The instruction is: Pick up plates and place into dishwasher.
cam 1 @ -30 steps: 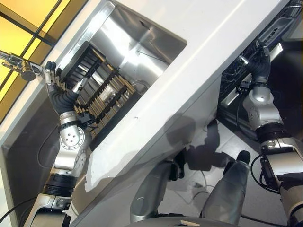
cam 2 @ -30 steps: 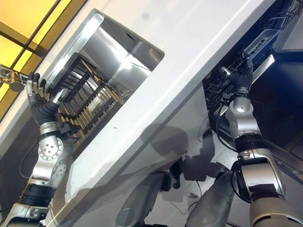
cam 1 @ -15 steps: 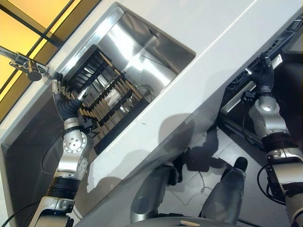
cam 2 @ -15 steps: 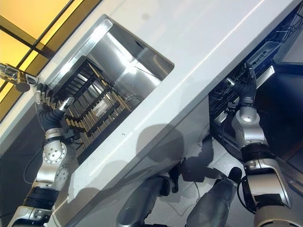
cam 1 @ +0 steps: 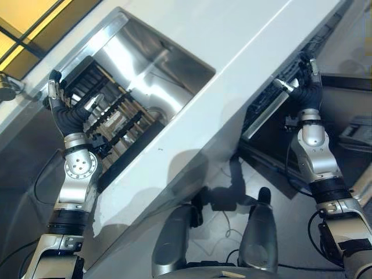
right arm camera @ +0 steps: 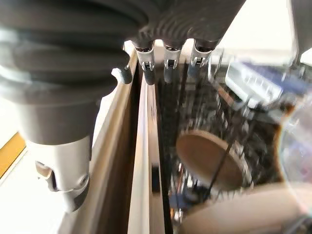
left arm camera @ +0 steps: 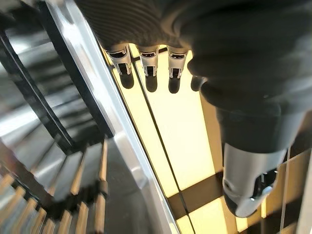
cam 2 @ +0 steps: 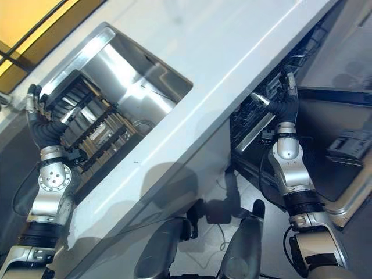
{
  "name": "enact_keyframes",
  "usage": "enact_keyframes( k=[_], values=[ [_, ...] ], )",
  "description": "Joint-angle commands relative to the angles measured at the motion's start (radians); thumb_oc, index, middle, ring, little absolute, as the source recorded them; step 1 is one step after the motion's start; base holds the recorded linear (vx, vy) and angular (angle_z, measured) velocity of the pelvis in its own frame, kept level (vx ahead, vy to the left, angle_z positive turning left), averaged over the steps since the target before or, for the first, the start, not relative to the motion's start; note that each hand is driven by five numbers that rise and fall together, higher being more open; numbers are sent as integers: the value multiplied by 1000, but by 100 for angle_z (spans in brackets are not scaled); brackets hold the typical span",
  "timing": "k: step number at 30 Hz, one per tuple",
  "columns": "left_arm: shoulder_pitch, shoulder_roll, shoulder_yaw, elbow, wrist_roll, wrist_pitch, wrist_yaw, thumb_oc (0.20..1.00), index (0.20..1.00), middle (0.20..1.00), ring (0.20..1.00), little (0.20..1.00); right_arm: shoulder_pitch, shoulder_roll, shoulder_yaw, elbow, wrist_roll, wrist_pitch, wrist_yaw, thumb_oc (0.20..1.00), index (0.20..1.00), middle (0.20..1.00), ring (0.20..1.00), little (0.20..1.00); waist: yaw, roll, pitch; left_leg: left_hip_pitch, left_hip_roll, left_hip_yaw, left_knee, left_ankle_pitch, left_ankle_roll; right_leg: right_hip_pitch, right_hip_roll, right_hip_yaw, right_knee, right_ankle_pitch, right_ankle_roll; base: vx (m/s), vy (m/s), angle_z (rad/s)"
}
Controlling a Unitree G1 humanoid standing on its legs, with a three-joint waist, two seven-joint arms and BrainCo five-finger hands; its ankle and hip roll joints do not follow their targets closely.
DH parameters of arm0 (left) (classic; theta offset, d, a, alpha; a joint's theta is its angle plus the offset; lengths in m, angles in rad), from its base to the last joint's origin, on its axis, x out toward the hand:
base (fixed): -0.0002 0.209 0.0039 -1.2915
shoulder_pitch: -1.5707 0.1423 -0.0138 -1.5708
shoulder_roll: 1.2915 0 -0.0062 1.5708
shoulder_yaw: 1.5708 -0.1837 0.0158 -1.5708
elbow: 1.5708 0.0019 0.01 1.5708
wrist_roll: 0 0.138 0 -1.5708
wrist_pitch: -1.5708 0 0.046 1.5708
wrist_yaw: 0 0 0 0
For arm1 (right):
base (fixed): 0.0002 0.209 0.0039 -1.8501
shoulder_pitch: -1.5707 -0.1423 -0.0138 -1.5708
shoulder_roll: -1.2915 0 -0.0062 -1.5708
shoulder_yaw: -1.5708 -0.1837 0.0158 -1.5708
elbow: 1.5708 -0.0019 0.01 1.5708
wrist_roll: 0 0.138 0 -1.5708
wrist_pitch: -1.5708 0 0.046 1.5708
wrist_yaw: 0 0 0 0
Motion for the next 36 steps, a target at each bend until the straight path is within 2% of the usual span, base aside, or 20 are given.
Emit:
enact_keyframes(
  k=[1,7,13,16,20,23,26,28,30,31,32,33,35,36],
  values=[
    [-21,-18,12,3,33,-38,-5,1000,1000,1000,1000,1000,35,24,-37,-76,-37,-62,-24,1000,1000,1000,1000,1000,-29,-52,-59,35,63,-20,-24,-39,-49,61,-50,85,-177,113,-1,-39,-88,-23],
    [-12,-32,18,-6,52,-37,-11,1000,1000,1000,1000,1000,108,27,-70,-92,-40,-68,-52,1000,1000,1000,1000,1000,-51,-60,-68,55,83,-10,-45,-29,-54,69,-25,96,-187,102,-1,-41,-49,-13],
    [20,-58,32,-9,61,-62,-18,1000,1000,1000,1000,1000,207,36,-128,-124,-67,-77,-136,1000,1000,1000,1000,1000,-86,-57,-75,74,87,2,-52,-33,-53,65,-12,121,-183,92,0,-36,69,-15],
    [33,-78,34,-15,70,-76,-21,1000,1000,1000,1000,1000,251,41,-164,-137,-65,-68,-210,1000,1000,1000,1000,1000,-109,-53,-73,78,76,14,-39,-44,-47,55,-15,144,-174,96,-2,-64,187,-19],
    [43,-100,31,-8,74,-92,-20,1000,1000,1000,1000,1000,301,51,-209,-122,-45,-80,-268,1000,1000,1000,1000,1000,-139,-43,-70,75,59,41,0,-74,-38,31,-45,177,-160,123,2,-28,227,-13],
    [49,-109,30,-1,64,-87,-31,1000,1000,1000,1000,1000,335,70,-230,-92,-22,-80,-298,1000,1000,1000,1000,1000,-164,-34,-71,84,42,74,19,-100,-29,9,-92,204,-164,173,14,32,263,-17],
    [63,-120,24,8,66,-96,-19,1000,1000,1000,1000,1000,361,80,-237,-66,-1,-74,-287,1000,1000,1000,1000,1000,-185,-12,-64,103,26,108,17,-124,-17,-19,-118,214,-171,208,25,54,275,-28],
    [76,-129,24,8,66,-109,-11,1000,1000,1000,1000,1000,374,84,-236,-49,32,-72,-273,1000,1000,1000,1000,1000,-202,6,-57,105,10,136,0,-110,-9,-52,-127,211,-164,222,23,4,314,-28],
    [79,-128,25,5,64,-112,6,1000,1000,1000,1000,1000,377,90,-234,-21,74,-89,-253,1000,1000,1000,1000,1000,-212,34,-32,102,18,184,2,-114,5,-108,-109,193,-88,197,15,-97,305,-47],
    [75,-122,24,-1,62,-108,19,1000,1000,1000,1000,1000,374,91,-232,-3,100,-107,-243,1000,1000,1000,1000,1000,-211,47,-21,88,21,206,4,-111,17,-137,-88,186,-25,162,6,-240,271,-56],
    [69,-111,20,-16,59,-95,29,1000,1000,1000,1000,1000,371,98,-230,18,142,-138,-252,1000,1000,1000,1000,1000,-203,63,-12,59,19,222,13,-103,35,-149,-55,169,38,80,-13,-267,157,-62],
    [64,-101,18,-16,53,-88,36,1000,1000,1000,1000,1000,371,105,-222,37,167,-164,-258,1000,1000,1000,1000,1000,-195,65,-11,11,17,214,56,-112,43,-152,-44,162,61,38,-32,-209,27,-73],
    [45,-90,3,-13,42,-83,36,1000,1000,1000,1000,1000,372,118,-213,42,200,-198,-295,1000,1000,1000,1000,1000,-203,67,1,-36,6,208,86,-105,38,-173,-49,180,42,76,-45,-125,-38,-55],
    [26,-93,-21,3,47,-99,46,1000,1000,1000,1000,1000,355,119,-218,67,230,-225,-306,1000,1000,1000,1000,1000,-210,91,19,-48,3,209,96,-116,30,-213,-50,179,69,67,-45,-139,65,-7]
  ],
)
